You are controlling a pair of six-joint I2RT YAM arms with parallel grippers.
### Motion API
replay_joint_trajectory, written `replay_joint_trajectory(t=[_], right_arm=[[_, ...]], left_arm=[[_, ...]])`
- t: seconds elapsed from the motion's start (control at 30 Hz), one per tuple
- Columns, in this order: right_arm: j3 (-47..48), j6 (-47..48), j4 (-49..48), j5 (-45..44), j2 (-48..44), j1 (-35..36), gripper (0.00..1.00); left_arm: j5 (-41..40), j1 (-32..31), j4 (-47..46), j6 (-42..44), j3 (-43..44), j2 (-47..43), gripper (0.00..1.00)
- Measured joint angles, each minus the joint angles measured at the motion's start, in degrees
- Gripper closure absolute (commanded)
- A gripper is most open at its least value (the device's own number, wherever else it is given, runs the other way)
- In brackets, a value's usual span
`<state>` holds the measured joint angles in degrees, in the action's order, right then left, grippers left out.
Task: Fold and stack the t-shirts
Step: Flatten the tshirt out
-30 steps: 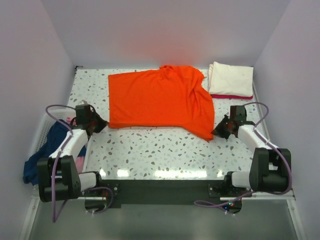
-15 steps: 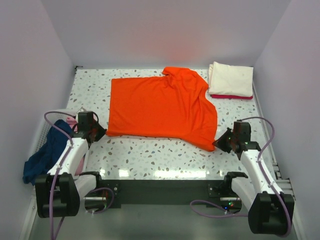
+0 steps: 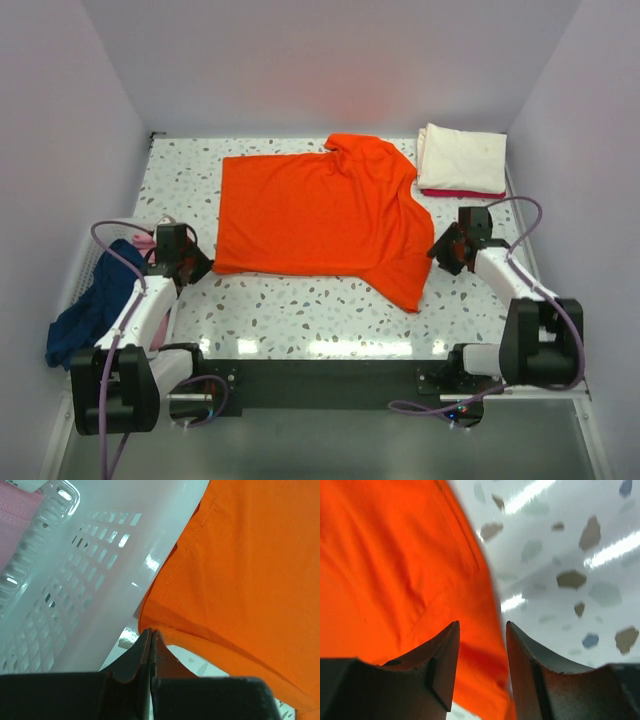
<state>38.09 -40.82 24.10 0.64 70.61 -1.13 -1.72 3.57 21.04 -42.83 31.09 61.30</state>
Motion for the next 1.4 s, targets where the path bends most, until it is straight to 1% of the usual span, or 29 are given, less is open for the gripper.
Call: replay_joint_trajectory(t=[0.17,0.27,0.3,0.33,0.37,0.4,0.43,0.47,0.5,0.57,0.87,0.93,0.97,1.07,1.1,1.13,1.17,1.23,1.4], right_arm=[[6.78,-0.20,-6.95,-2.71,14.64,-0.04,0.58],[8.81,-0.44,-8.83,-2.64,19.91,-0.04,0.60],[9.42,-0.63,-9.73,-2.64,20.37,-0.04,0.63],[9.55,-0.76,-10.56,-2.71,20.70,-0.04,0.66],[9.51,-0.96,-10.91,-2.71,20.96,-0.04,0.71],[9.33,-1.14,-11.13,-2.78,21.09,-0.04,0.84],[9.18,-1.16,-11.28,-2.89,21.09,-0.04,0.88],[8.81,-1.57,-11.37,-3.02,21.09,-0.04,0.95],[8.44,-1.95,-11.54,-3.10,20.96,-0.07,0.97],[7.21,-2.23,-11.72,-3.32,19.85,-0.04,1.00],[-1.95,-2.69,-10.32,-5.44,9.68,-0.04,1.00],[-2.84,-2.60,-9.97,-5.70,8.46,-0.09,0.94],[-2.97,-2.54,-9.64,-5.75,8.15,-0.15,0.86],[-2.64,-1.77,-8.72,-5.66,8.00,-0.44,0.71],[-2.34,-1.31,-8.11,-5.64,7.98,-0.50,0.60],[-2.08,-0.96,-7.41,-5.46,7.74,-0.57,0.53],[-1.97,-0.26,-6.88,-5.42,7.30,-0.59,0.43],[-1.97,0.81,-4.17,-5.20,5.16,-0.68,0.41],[-2.86,2.82,1.22,-1.81,-3.37,-0.81,0.40]], left_arm=[[0.74,0.02,-0.35,1.03,-0.52,0.00,1.00],[1.38,0.00,-0.39,1.66,-0.90,-0.17,1.00],[1.44,0.02,-0.37,1.79,-0.92,-0.26,1.00],[1.44,0.02,-0.35,1.90,-0.98,-0.37,1.00],[1.44,0.02,-0.26,1.95,-1.01,-0.48,1.00],[1.44,0.02,-0.17,1.95,-1.01,-0.52,1.00],[1.44,0.02,-0.15,1.95,-1.01,-0.57,1.00],[1.44,0.02,-0.04,1.92,-1.01,-0.59,1.00],[1.44,0.02,0.04,1.92,-1.01,-0.59,1.00],[1.49,0.02,0.28,1.92,-1.01,-0.68,1.00],[1.49,0.02,0.98,1.86,-0.98,-0.96,1.00],[1.49,0.02,1.14,1.84,-0.98,-1.05,1.00],[1.49,0.02,1.29,1.81,-0.98,-1.11,1.00],[1.46,0.04,1.79,1.66,-0.98,-1.42,1.00],[1.46,0.02,1.95,1.64,-0.98,-1.44,1.00],[1.44,0.02,1.99,1.64,-0.98,-1.46,1.00],[1.44,0.04,2.01,1.66,-0.96,-1.46,1.00],[1.44,0.02,2.05,1.66,-0.92,-1.42,1.00],[1.42,0.02,2.05,1.57,-0.92,-1.42,1.00]])
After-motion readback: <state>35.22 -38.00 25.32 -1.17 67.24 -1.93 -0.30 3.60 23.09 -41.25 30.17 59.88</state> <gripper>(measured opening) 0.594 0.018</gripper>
